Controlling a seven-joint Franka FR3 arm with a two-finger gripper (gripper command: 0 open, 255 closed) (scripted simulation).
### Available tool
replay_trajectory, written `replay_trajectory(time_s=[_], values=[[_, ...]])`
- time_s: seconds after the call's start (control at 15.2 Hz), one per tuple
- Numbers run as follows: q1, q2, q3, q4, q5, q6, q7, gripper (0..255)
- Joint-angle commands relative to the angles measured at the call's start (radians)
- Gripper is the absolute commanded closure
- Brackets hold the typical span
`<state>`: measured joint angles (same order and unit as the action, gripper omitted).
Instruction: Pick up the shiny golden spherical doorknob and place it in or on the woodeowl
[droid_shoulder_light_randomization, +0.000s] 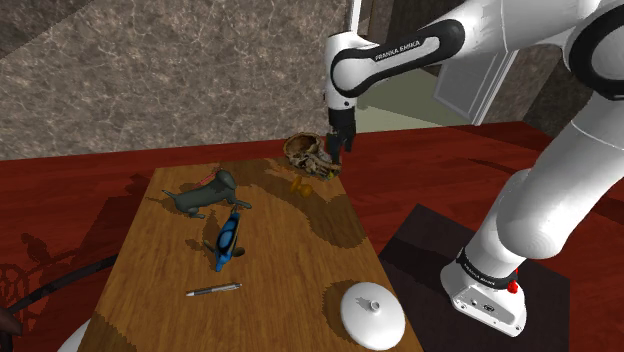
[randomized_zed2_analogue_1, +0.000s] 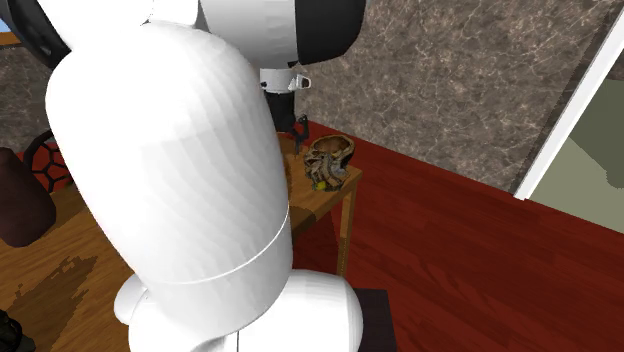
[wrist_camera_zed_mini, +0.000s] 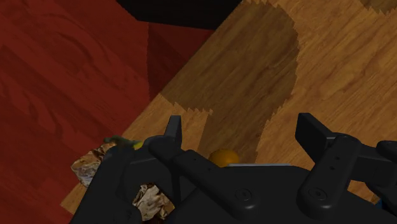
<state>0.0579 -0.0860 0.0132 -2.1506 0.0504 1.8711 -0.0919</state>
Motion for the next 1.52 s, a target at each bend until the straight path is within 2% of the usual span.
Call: replay_trajectory(time_s=[0.0, 0.46, 0.86, 1.45], values=[[0.006, 0.092, 0.006, 0.049, -0.001, 0.032, 0.009, 0], [0.018, 0.379, 0.015, 0.263, -0.012, 0.068, 0.024, 0], [0.031, 0.635, 0.016, 0.506, -0.023, 0.049, 0.037, 0], [0.033, 0.666, 0.017, 0.444, -0.023, 0.141, 0.036, 0]])
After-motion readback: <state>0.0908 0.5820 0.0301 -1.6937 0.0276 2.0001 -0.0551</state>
